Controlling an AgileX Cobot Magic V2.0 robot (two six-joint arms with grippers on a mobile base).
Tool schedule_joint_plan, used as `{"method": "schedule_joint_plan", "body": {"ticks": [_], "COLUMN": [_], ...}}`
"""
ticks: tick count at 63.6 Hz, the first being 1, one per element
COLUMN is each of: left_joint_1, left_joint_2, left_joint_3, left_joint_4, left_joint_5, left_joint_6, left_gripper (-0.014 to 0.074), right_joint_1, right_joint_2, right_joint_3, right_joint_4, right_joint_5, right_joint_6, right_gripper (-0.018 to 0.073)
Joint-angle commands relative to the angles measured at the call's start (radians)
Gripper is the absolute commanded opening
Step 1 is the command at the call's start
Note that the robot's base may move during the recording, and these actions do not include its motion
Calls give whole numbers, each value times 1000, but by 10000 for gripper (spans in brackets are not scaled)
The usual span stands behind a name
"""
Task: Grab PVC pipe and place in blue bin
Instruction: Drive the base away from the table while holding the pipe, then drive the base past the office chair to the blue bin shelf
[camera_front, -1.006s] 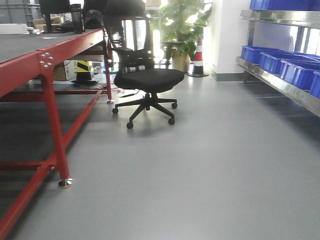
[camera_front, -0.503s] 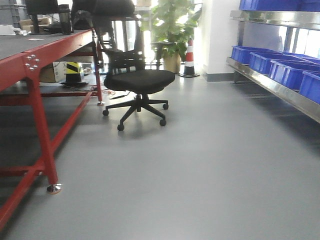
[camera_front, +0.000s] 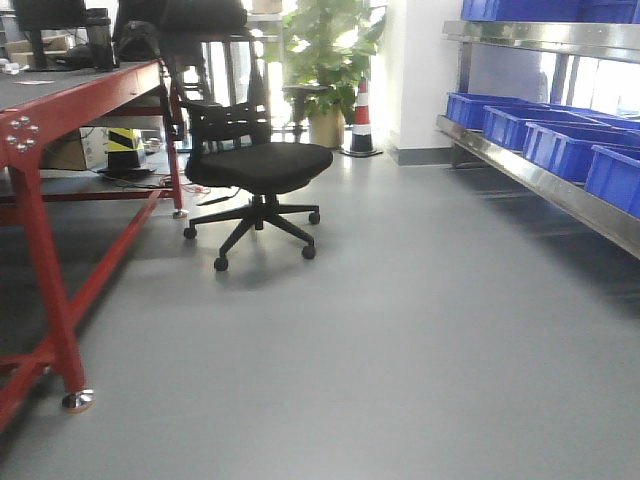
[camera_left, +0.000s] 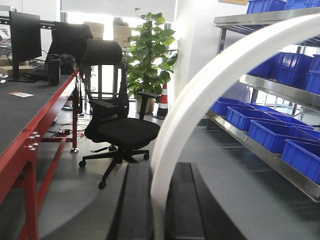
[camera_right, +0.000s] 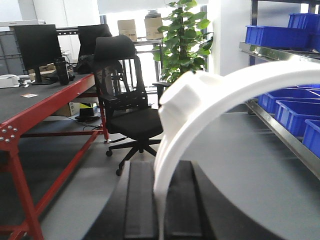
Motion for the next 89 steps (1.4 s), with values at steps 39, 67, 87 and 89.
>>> {"method": "schedule_joint_plan", "body": {"ticks": [39, 67, 87, 89], "left_joint_1": [-4, -4, -4, -4], "left_joint_2": [-5, -5, -5, -5], "left_joint_3": [-3, -3, -3, -3], "left_joint_4": [-4, -4, -4, -4], "left_joint_5": [-30, -30, -30, -30], "left_joint_6": [3, 3, 3, 3], "left_gripper": [-111, -111, -111, -111], "right_joint_1": [0, 0, 0, 0], "right_joint_2": [-5, -5, -5, -5], "right_joint_3": [2, 2, 2, 2], "right_joint_4": [-14, -14, -14, -14], "right_joint_5": [-26, -26, -24, -24], "right_joint_6": [-2, -2, -2, -2], "right_gripper": [-168, -168, -168, -168]}}
